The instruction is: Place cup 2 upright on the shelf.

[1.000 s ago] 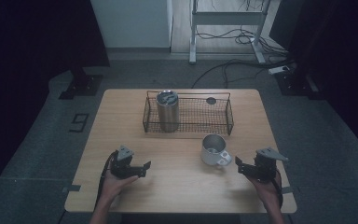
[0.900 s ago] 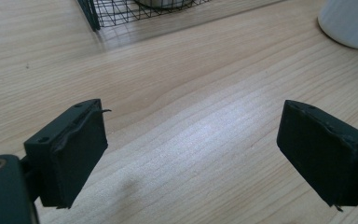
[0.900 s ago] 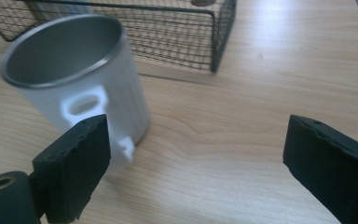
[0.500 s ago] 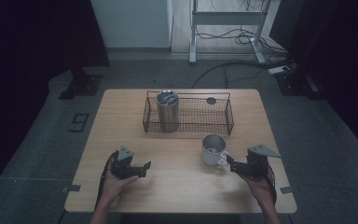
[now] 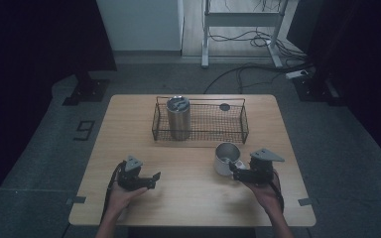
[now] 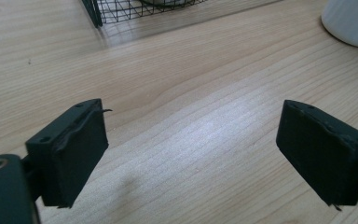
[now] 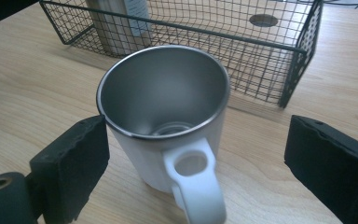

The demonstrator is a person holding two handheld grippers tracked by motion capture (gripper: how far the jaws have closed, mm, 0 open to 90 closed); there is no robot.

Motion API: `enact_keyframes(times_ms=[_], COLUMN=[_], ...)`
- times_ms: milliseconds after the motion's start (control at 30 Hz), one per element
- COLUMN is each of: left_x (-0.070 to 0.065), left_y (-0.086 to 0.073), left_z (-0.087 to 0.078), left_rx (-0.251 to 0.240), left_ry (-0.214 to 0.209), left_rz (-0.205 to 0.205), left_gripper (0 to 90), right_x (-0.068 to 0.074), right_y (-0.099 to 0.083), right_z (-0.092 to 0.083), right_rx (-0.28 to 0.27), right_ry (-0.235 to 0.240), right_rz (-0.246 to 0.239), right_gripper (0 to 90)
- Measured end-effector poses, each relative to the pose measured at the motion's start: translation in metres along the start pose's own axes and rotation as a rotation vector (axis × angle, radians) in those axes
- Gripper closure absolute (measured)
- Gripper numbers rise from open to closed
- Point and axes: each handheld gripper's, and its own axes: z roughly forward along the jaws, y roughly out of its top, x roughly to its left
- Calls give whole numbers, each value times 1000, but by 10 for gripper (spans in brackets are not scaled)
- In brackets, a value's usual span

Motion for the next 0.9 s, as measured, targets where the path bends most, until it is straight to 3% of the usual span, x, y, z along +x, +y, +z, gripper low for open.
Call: enact_keyframes(times_ms=[733, 900], left_x=[-3, -2], left_y=[-2, -2], left_z=[2, 2], left_rx=[15, 18], left_ry=[-5, 11], left_rz=[4, -2], left_gripper=[96, 95], right_x=[10, 12], right_y=[16, 17], right_z=[29, 35], right_rx=[54, 66], right_ry=[32, 27], right_rz=[-20, -30], right_gripper=[0, 0])
